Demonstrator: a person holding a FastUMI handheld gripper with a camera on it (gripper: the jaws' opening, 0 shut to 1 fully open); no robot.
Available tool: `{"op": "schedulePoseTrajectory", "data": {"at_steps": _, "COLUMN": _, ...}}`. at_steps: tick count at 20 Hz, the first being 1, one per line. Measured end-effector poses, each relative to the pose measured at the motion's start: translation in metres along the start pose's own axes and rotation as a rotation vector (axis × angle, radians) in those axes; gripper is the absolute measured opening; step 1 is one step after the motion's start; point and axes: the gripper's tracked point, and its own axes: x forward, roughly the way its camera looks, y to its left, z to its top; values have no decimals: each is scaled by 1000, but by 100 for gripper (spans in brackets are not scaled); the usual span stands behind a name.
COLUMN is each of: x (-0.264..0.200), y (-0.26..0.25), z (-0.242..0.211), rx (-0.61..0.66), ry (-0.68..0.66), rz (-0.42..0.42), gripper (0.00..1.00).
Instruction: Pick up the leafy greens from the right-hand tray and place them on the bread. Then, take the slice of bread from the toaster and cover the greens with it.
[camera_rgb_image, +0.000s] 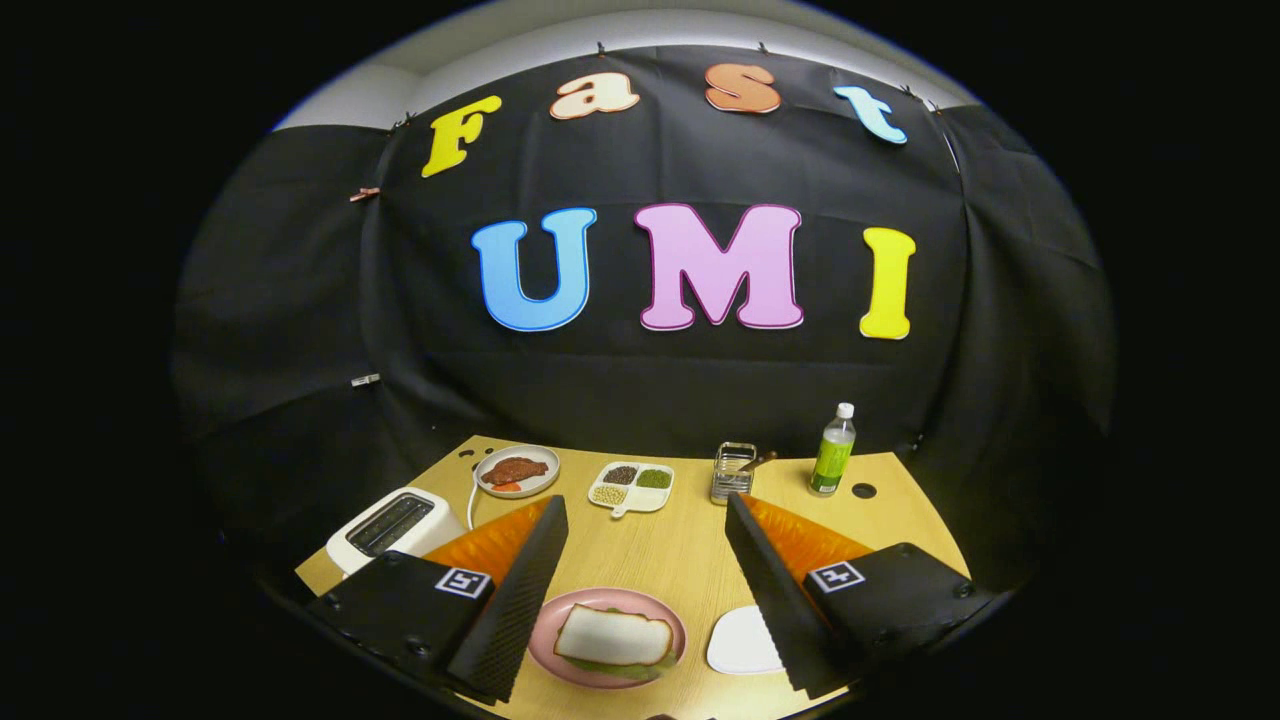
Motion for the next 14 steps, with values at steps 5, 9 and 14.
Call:
{"op": "schedulePoseTrajectory", "data": {"at_steps": 5, "x": 2, "y": 15, "z": 7, "rx": 9, "ry": -1, "rz": 17, "gripper": 99}}
{"op": "schedulePoseTrajectory", "data": {"at_steps": 9, "x": 2, "y": 16, "z": 14, "rx": -9, "ry": -7, "rz": 18, "gripper": 99}}
{"op": "schedulePoseTrajectory", "data": {"at_steps": 14, "x": 4, "y": 13, "z": 19, "rx": -8, "ry": -11, "rz": 16, "gripper": 99}}
